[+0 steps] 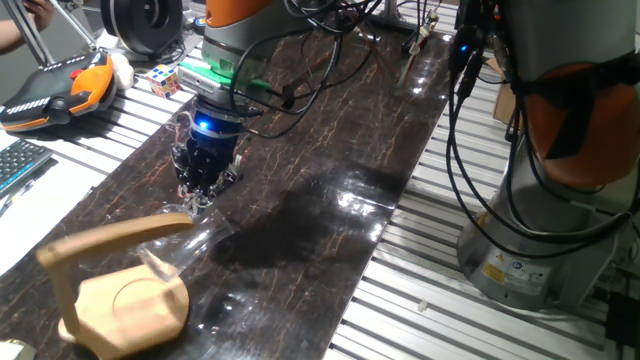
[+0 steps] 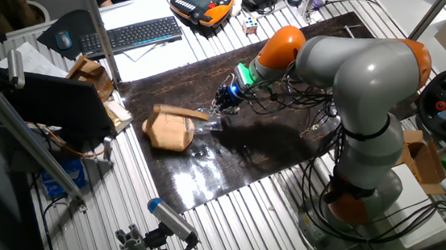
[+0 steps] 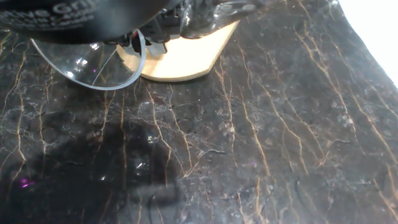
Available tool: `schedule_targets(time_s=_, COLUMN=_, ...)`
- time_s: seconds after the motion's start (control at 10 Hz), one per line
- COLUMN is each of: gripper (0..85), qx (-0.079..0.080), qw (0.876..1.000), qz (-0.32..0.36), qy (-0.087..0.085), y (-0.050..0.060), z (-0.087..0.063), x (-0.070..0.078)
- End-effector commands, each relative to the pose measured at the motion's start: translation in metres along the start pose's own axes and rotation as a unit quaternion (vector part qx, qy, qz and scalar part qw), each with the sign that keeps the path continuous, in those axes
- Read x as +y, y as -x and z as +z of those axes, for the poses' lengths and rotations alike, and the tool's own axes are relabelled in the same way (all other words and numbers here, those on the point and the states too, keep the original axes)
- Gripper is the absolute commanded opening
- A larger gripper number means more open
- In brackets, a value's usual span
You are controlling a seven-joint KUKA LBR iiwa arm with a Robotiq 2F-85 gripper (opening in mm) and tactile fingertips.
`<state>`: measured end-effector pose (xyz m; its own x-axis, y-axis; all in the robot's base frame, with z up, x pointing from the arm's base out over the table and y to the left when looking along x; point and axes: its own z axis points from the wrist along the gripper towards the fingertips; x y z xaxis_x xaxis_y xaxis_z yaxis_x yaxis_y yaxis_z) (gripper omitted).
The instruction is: Take the cup off the cup rack
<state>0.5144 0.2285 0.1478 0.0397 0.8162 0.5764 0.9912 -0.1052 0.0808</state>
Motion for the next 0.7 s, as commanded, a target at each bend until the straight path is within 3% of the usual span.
schedule_targets(time_s=0.0, gripper=10.7, qx=-0.001, qw=1.000, qz=0.001, qy=0.001, y=-0.0009, z=0.0002, x=-0.0006)
schedule_targets(time_s=0.2, gripper=9.0, qx=-0.007, qw=1.000, qz=0.004, qy=0.007, y=-0.0062, z=0.0007, x=-0.0033)
schedule_targets(time_s=0.6, gripper=3.0, qx=-0.018, qw=1.000, qz=-0.002, qy=0.018, y=-0.0064, z=0.0005, x=-0.0029)
